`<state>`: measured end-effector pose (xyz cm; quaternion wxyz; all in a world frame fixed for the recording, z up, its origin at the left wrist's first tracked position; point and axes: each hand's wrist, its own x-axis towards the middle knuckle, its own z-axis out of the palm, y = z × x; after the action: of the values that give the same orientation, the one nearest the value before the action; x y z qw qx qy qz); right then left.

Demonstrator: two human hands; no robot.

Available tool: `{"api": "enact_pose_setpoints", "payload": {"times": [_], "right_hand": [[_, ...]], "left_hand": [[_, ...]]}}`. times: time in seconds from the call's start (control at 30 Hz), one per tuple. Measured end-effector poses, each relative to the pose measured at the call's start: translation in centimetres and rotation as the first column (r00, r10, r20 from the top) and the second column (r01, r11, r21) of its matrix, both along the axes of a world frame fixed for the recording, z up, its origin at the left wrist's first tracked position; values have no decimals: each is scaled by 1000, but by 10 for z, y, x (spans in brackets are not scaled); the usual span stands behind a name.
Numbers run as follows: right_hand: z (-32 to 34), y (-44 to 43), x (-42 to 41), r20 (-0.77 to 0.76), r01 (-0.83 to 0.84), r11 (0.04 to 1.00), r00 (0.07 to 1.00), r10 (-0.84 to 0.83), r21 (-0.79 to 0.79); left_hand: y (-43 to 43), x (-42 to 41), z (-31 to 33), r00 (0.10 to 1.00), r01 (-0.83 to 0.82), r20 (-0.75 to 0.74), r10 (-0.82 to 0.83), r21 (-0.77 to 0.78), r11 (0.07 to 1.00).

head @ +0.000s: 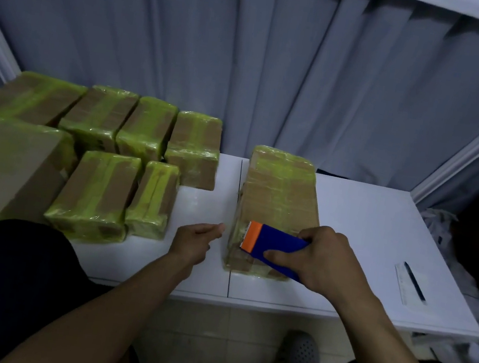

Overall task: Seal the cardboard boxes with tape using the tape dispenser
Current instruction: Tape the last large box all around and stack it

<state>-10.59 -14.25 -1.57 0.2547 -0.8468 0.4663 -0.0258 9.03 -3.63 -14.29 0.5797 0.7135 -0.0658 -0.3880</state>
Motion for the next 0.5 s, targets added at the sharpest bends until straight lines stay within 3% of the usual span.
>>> {"api": "enact_pose_setpoints", "payload": {"times": [0.17, 0.5], "right_hand": [[2, -5, 5, -37, 3, 1000, 999, -2, 30], [2, -8, 4, -23, 1, 997, 1000, 1, 71]], "left_hand": [[-14, -10, -9, 993, 50, 113, -45, -46, 998], [-24, -20, -14, 971, 115, 208, -121, 42, 993]]}}
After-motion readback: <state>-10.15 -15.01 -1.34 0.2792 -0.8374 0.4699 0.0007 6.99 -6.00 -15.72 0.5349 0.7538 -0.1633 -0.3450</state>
